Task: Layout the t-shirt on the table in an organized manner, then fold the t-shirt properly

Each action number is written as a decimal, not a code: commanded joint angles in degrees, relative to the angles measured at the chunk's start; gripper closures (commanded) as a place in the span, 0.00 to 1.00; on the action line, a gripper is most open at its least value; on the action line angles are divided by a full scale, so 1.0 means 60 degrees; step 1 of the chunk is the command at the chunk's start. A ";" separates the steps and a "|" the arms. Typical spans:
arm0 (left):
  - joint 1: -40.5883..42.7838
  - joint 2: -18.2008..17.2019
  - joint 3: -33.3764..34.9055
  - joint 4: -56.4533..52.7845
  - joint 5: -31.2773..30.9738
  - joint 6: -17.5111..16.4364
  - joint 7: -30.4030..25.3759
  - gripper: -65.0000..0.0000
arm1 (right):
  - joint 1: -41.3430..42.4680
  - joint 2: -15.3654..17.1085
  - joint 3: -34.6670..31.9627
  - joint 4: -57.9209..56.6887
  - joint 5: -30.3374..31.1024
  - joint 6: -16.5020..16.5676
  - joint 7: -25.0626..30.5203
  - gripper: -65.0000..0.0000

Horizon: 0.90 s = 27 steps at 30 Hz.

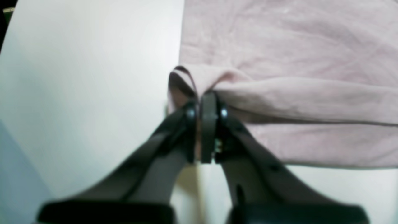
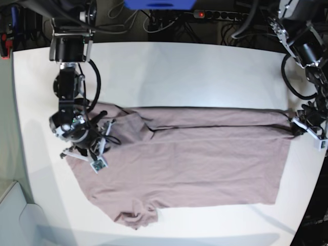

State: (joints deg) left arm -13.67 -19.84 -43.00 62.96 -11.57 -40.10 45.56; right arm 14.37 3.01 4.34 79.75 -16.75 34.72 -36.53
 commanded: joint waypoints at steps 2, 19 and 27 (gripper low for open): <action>-0.0190 -0.0189 -0.0049 0.0137 -0.0144 0.0016 -0.0216 0.84 | 0.0191 0.0049 -0.0012 0.0182 0.0016 -0.0036 0.0206 0.80; 0.0410 -0.0496 -0.0606 0.0445 -0.0247 0.0016 -0.0114 0.33 | -0.2461 0.0254 0.0647 0.3801 0.0030 -0.0036 0.0192 0.43; 0.1216 -0.0467 -0.1177 0.0474 -0.0247 0.0016 -0.0245 0.33 | -0.3604 -0.0025 0.1599 0.3713 0.0646 -0.0036 0.0192 0.43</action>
State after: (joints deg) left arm -5.61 -21.26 -50.00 64.86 -12.21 -39.88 45.21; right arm -8.03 2.50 13.67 101.14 -12.88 34.76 -36.67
